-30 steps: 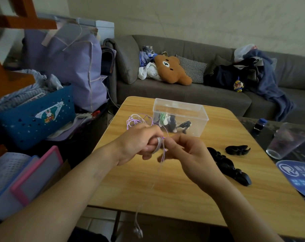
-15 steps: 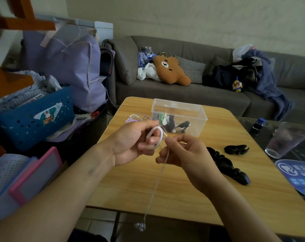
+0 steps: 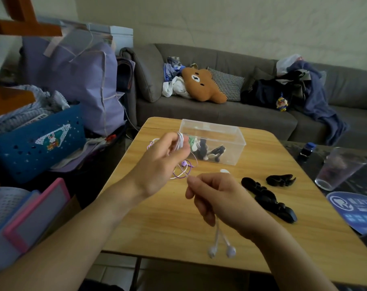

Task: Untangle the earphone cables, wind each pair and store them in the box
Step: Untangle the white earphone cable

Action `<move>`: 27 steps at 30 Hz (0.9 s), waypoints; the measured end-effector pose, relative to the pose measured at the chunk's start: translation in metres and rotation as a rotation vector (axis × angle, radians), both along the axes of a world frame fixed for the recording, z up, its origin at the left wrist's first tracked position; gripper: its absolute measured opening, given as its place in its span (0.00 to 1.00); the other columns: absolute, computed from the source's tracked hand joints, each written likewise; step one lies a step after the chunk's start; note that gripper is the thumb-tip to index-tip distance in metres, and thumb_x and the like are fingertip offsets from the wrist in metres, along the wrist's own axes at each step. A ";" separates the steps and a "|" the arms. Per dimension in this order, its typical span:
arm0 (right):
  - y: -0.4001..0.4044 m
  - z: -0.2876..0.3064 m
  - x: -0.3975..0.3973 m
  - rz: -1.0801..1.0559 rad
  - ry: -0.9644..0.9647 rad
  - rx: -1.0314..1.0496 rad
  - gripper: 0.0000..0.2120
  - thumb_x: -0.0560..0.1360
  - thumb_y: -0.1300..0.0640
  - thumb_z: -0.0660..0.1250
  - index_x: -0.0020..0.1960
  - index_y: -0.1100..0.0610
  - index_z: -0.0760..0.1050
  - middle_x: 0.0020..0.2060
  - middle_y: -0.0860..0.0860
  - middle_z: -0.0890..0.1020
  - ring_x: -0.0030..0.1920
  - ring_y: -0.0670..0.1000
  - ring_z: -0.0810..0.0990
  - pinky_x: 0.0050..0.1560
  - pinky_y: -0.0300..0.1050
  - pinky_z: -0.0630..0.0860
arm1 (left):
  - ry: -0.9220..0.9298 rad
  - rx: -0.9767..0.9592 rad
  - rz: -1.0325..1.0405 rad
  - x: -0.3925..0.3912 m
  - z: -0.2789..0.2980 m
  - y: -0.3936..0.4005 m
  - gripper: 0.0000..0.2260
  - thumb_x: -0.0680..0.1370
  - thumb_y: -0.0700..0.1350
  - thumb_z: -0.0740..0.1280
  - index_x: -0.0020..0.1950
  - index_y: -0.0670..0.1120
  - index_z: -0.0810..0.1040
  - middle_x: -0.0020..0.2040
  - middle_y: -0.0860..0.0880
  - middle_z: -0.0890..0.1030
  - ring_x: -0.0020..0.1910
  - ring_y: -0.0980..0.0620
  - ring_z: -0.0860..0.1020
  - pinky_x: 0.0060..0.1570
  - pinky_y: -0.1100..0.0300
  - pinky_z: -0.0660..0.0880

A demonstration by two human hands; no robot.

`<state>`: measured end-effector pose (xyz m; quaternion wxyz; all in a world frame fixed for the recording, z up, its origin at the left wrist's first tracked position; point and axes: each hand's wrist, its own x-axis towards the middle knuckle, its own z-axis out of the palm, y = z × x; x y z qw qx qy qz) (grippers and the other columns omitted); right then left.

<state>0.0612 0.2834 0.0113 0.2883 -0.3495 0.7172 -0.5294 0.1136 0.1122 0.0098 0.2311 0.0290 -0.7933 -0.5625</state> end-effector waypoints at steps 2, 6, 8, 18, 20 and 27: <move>0.004 0.005 -0.003 -0.029 -0.065 -0.130 0.16 0.79 0.48 0.64 0.41 0.58 0.79 0.25 0.52 0.69 0.24 0.49 0.64 0.26 0.41 0.63 | -0.100 -0.162 -0.053 0.002 -0.002 -0.002 0.18 0.77 0.58 0.61 0.52 0.45 0.76 0.50 0.40 0.80 0.51 0.41 0.79 0.55 0.41 0.74; 0.012 0.008 -0.016 -0.141 -0.146 -0.263 0.14 0.80 0.52 0.63 0.42 0.59 0.80 0.25 0.52 0.61 0.26 0.49 0.57 0.25 0.40 0.58 | -0.196 -0.196 -0.164 0.006 0.003 0.006 0.18 0.83 0.50 0.59 0.42 0.40 0.77 0.33 0.49 0.78 0.32 0.51 0.74 0.38 0.51 0.73; 0.013 0.007 -0.021 -0.174 -0.109 -0.254 0.14 0.79 0.52 0.65 0.41 0.59 0.82 0.27 0.52 0.60 0.27 0.51 0.56 0.28 0.42 0.57 | -0.163 -0.135 -0.190 0.008 0.007 0.013 0.18 0.84 0.45 0.59 0.35 0.39 0.74 0.30 0.49 0.74 0.30 0.53 0.70 0.34 0.57 0.67; 0.006 -0.005 -0.016 -0.372 0.105 -0.244 0.11 0.77 0.49 0.69 0.40 0.53 0.84 0.33 0.53 0.82 0.32 0.45 0.77 0.33 0.34 0.72 | 0.093 0.722 -0.191 0.002 0.022 0.013 0.16 0.79 0.46 0.58 0.33 0.45 0.76 0.29 0.46 0.74 0.24 0.51 0.68 0.27 0.60 0.60; -0.001 -0.008 -0.010 -0.355 0.051 -0.253 0.08 0.78 0.53 0.68 0.45 0.55 0.84 0.33 0.53 0.83 0.33 0.43 0.79 0.33 0.30 0.72 | 0.114 0.822 -0.235 0.003 0.026 0.013 0.16 0.81 0.46 0.55 0.42 0.42 0.78 0.36 0.45 0.80 0.32 0.49 0.77 0.29 0.60 0.63; -0.019 -0.020 0.007 -0.327 -0.027 -0.200 0.10 0.81 0.57 0.64 0.60 0.52 0.81 0.27 0.48 0.74 0.27 0.46 0.72 0.28 0.37 0.70 | 0.200 0.465 -0.081 0.000 0.016 0.016 0.18 0.76 0.46 0.60 0.63 0.41 0.75 0.59 0.43 0.82 0.61 0.49 0.80 0.47 0.62 0.75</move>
